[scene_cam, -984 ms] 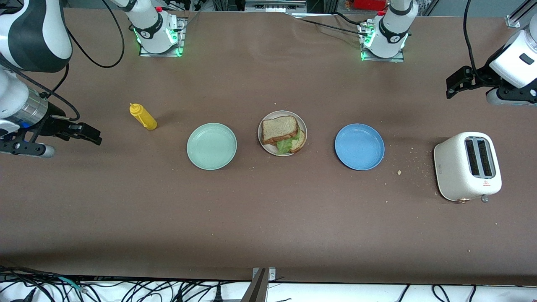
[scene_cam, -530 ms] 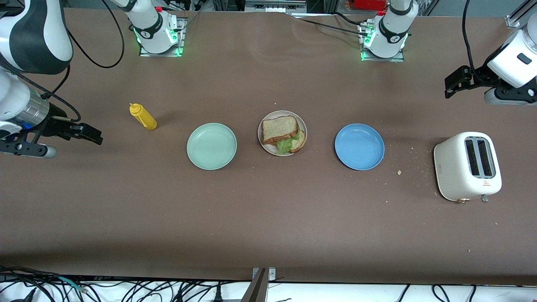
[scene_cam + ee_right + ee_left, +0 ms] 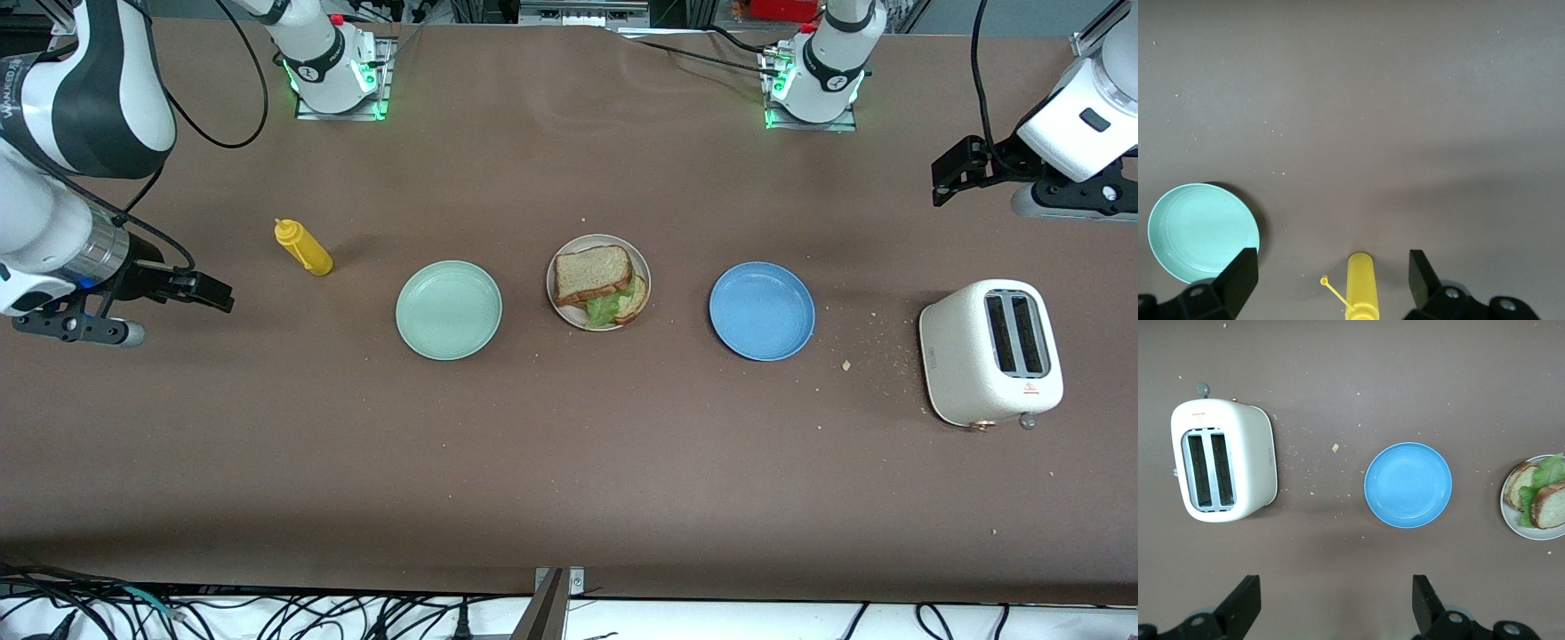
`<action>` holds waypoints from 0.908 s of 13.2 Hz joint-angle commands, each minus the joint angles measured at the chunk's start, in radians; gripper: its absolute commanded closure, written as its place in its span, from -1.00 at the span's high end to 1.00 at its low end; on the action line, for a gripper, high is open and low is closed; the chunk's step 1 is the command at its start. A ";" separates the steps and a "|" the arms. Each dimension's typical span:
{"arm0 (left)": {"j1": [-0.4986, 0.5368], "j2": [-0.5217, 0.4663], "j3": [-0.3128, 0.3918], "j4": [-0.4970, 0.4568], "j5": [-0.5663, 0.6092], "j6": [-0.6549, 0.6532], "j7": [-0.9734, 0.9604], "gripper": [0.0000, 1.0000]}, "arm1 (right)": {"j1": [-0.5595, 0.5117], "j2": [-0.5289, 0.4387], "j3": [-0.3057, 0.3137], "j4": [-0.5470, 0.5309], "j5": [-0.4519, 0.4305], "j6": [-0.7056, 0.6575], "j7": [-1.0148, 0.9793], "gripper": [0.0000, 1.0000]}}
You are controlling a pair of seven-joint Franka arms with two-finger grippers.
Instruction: Make sandwich in beige plate with both arms
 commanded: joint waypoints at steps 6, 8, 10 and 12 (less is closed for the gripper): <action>0.011 -0.013 0.003 0.020 -0.032 -0.058 0.020 1.00 | 0.009 0.001 0.006 0.016 -0.020 0.009 0.055 0.97; 0.011 -0.013 0.012 0.022 -0.032 -0.058 0.020 1.00 | 0.010 0.001 0.008 -0.002 -0.045 0.067 0.054 0.97; 0.011 -0.013 0.015 0.022 -0.034 -0.058 0.020 1.00 | 0.010 -0.003 0.008 -0.016 -0.054 0.070 0.054 0.97; 0.009 -0.013 0.018 0.052 -0.034 -0.058 0.018 1.00 | 0.010 -0.009 0.009 -0.036 -0.060 0.090 0.052 0.97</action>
